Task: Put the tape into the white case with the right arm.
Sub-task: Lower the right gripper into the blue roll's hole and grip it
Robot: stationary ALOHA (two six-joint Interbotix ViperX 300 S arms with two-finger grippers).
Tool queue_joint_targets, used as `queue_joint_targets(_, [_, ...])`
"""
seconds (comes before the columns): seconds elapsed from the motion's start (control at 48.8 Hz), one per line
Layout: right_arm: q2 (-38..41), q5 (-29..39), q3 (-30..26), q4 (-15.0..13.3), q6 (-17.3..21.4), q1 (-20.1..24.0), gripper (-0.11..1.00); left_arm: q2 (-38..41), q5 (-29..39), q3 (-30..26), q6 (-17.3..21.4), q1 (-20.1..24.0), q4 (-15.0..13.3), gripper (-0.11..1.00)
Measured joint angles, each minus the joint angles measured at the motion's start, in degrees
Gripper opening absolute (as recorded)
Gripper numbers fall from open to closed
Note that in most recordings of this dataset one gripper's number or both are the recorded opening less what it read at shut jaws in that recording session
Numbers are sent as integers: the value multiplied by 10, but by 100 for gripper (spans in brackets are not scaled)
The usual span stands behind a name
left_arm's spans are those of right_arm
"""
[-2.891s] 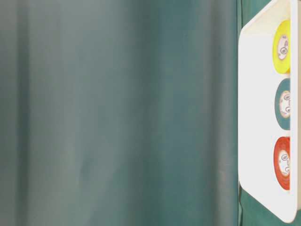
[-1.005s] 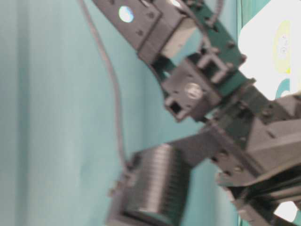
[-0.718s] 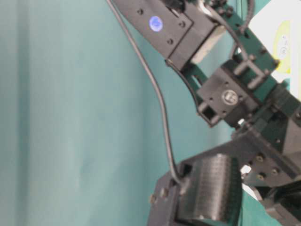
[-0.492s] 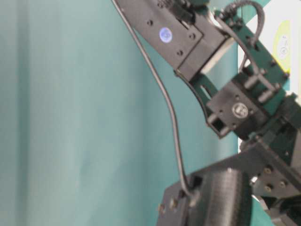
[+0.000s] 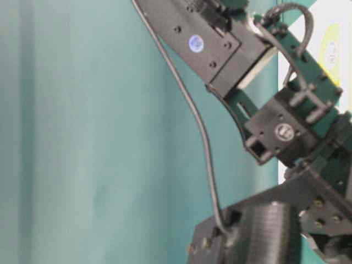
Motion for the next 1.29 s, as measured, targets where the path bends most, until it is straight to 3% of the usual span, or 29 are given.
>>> queue_joint_targets(0.062, [0, 0, 0, 0, 0, 0, 9, 0, 0, 0, 0, 0, -1, 0])
queue_joint_targets(0.103, [0, 3, 0, 0, -4, 0, 6, 0, 0, 0, 0, 0, 0, 0])
queue_joint_targets(0.595, [-2, 22, 0, 0, -3, 1, 5, 0, 0, 0, 0, 0, 0, 0])
queue_joint_targets(0.943, [-53, 89, 15, 0, -6, 11, 1, 1, 0, 0, 0, 0, 0, 0])
queue_joint_targets(1.292, [-90, 98, 27, 0, -8, 14, 1, 0, 0, 0, 0, 0, -1, 0])
